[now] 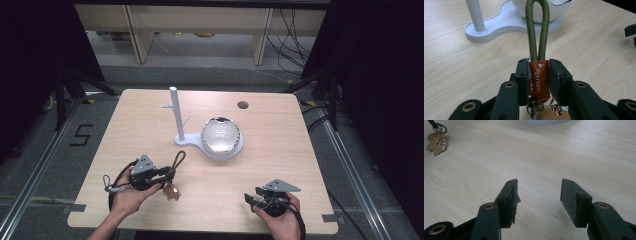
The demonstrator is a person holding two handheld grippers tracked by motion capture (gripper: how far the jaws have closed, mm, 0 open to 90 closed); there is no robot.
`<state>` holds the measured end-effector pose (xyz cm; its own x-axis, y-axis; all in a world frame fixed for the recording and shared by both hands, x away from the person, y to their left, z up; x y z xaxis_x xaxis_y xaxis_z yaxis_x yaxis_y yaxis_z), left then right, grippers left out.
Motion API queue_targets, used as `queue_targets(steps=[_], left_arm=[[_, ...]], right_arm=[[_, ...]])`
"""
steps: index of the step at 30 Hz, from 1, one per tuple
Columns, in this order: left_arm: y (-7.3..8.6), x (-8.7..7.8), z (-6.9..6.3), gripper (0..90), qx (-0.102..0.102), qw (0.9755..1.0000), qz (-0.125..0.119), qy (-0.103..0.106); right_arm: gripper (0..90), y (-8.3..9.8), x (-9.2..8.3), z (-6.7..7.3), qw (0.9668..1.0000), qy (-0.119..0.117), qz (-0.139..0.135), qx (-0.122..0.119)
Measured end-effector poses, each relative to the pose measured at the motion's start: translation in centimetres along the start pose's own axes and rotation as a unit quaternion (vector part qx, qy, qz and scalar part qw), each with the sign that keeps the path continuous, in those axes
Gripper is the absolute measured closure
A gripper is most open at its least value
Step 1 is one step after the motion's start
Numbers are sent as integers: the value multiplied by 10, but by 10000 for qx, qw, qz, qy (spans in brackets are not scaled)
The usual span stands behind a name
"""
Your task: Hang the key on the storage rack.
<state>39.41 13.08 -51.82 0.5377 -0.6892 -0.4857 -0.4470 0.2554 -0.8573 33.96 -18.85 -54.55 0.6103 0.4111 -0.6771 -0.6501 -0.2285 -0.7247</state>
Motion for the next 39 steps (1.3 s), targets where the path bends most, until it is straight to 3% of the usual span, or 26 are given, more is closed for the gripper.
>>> queue_targets(steps=[9, 18, 22, 28, 39], left_arm=[[-16, -10, 0, 695, -10, 9991, -419, -65], [-30, -20, 1, 695, 38, 9972, -731, -177], [-35, -24, 4, 695, -2, 9965, -806, -230], [-39, -29, 7, 694, -34, 9958, -872, -277], [-49, -37, 9, 694, 0, 9938, -1056, -347]], right_arm=[[484, -3, -1, -1, 9998, 30, -158, -87], [466, -3, -1, -2, 9999, 76, -138, -36], [464, -3, 2, 0, 9998, -20, -207, -25], [463, -3, 0, -2, 9998, 83, -171, -65], [460, -3, 2, -1, 9996, 12, -256, -73]])
Point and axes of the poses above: each handheld gripper's, and its own axes: x roughly forward along the jaws, y roughly out of its underside, z roughly to its left, the point moved 7 cm from there along x, roughly forward along the jaws, and after that the axes turned 4 degrees about y, right-handed, at the moved point
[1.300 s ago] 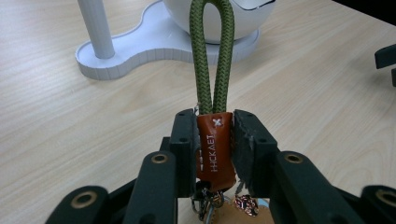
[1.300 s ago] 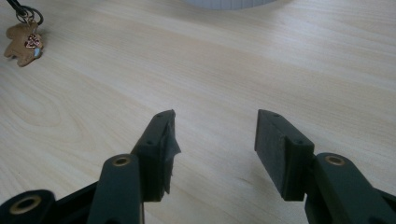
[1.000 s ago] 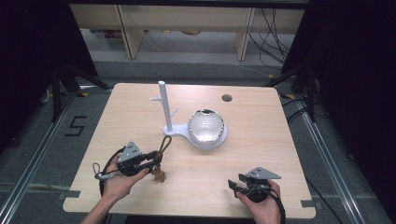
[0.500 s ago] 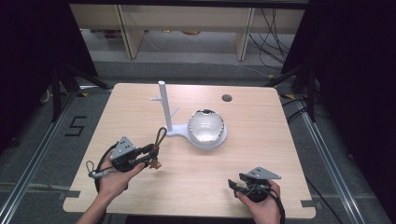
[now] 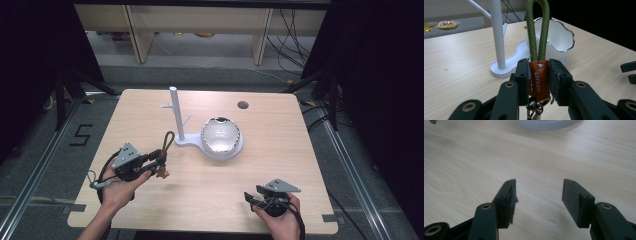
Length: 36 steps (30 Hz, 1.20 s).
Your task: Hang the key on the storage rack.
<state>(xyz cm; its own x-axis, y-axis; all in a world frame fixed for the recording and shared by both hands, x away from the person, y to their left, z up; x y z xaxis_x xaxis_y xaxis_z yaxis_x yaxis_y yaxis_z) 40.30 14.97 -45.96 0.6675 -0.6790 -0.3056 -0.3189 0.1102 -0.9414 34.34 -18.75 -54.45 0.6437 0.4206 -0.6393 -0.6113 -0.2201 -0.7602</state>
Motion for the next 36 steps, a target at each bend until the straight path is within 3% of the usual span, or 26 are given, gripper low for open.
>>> queue_targets(steps=[1, 6, 8, 15, 28, 32, 36], left_arm=[[-1, -1, 0, 694, 17, 10000, 0, -1], [-6, -2, 2, 694, 65, 10000, -56, -36], [-8, -2, 3, 694, 64, 9999, -81, -48], [-13, -2, 6, 694, 99, 9998, -120, -83], [-26, -2, 11, 694, 95, 9995, -252, -143], [-30, -3, 13, 694, 99, 9994, -301, -169], [-33, -2, 15, 695, 103, 9992, -355, -163]], right_arm=[[460, 0, -2, -2, 9999, 121, 37, -45], [460, 0, -2, -2, 9999, 137, 26, -62], [460, -1, 0, -1, 10000, 62, -42, -40], [455, 1, -2, -1, 9999, 100, 97, 18], [455, 1, -2, -1, 9999, 114, 97, 24], [456, 0, 0, 0, 10000, 27, 13, 41], [456, -1, -1, -1, 9999, 84, -53, -40]])
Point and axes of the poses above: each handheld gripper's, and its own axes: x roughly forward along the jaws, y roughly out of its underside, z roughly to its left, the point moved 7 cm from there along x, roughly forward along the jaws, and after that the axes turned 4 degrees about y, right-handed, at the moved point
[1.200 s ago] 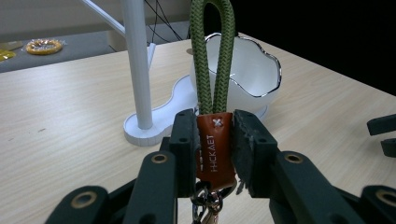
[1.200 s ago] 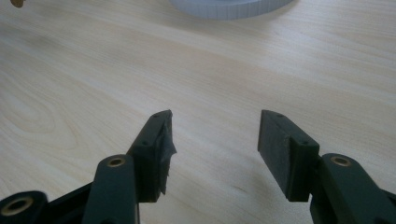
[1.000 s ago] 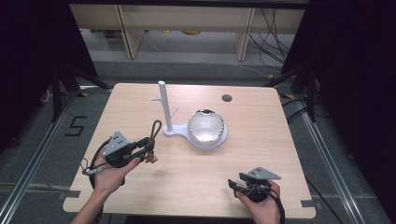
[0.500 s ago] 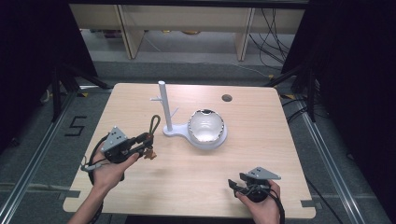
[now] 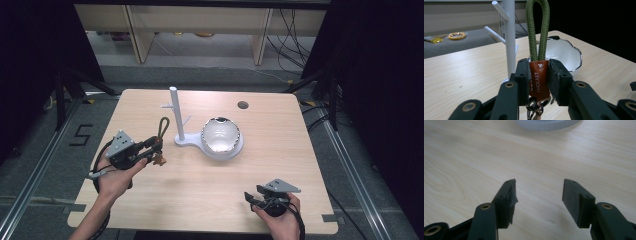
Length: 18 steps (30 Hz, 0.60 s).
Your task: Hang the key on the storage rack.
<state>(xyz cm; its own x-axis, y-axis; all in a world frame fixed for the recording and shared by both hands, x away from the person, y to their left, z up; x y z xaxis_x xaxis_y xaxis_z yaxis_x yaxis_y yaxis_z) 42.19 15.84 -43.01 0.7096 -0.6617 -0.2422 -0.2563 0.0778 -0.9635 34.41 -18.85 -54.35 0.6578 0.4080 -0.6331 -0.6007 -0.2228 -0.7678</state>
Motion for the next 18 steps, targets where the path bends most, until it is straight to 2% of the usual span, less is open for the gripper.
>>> queue_targets(steps=[12, 13, 16, 18], left_arm=[[-7, 1, 4, 694, 8, 10000, -48, -56], [-8, 1, 4, 694, 6, 10000, -32, -77], [-10, 1, 5, 694, 14, 9999, -47, -89], [-10, 1, 5, 694, 3, 9999, -50, -91]], right_arm=[[454, 0, -1, 2, 10000, -62, 22, 55], [454, 0, -2, 0, 10000, 28, 87, 24], [453, 0, -3, 1, 9999, 12, 94, 58], [453, 1, -3, 3, 9997, 12, 142, 185]])
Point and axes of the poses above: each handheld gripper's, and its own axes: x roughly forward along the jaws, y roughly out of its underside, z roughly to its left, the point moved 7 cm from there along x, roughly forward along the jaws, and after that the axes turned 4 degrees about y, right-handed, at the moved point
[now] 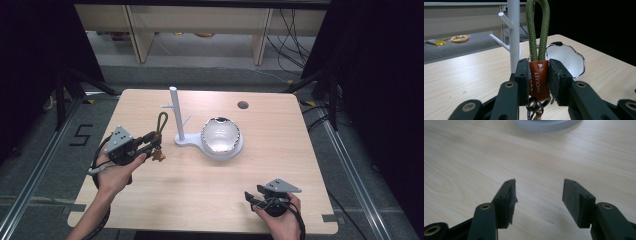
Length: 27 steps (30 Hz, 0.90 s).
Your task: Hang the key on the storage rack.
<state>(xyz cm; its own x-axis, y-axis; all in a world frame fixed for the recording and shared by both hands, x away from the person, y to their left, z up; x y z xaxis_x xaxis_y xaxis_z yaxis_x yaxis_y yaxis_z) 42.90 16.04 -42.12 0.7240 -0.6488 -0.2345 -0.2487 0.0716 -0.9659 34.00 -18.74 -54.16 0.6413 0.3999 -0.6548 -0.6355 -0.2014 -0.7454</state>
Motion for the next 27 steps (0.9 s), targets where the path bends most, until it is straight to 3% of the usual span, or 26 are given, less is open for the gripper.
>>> queue_targets(steps=[2, 3, 5, 13, 14, 21, 27], left_arm=[[-1, 1, 0, 694, -5, 10000, 0, 3], [-1, 1, 1, 694, -10, 10000, -16, 0], [-2, 2, 2, 694, -3, 10000, -17, -1], [-5, 3, 6, 694, -41, 10000, -39, -48], [-6, 4, 7, 694, -37, 10000, -37, -49], [-7, 7, 13, 694, -74, 9999, -13, -85], [-7, 10, 18, 694, -138, 9998, 12, -111]], right_arm=[[453, 0, 0, 0, 10000, -3, 7, 16], [453, -1, 0, -2, 9999, 41, -38, -106], [452, 0, 0, 0, 10000, 1, 0, 14], [451, 0, 0, -1, 10000, 28, -1, -17], [451, -2, 1, -5, 9997, 81, -88, -232], [450, -1, 2, -2, 9999, -35, -78, -102], [450, -2, 2, -4, 9998, 54, -93, -175]])
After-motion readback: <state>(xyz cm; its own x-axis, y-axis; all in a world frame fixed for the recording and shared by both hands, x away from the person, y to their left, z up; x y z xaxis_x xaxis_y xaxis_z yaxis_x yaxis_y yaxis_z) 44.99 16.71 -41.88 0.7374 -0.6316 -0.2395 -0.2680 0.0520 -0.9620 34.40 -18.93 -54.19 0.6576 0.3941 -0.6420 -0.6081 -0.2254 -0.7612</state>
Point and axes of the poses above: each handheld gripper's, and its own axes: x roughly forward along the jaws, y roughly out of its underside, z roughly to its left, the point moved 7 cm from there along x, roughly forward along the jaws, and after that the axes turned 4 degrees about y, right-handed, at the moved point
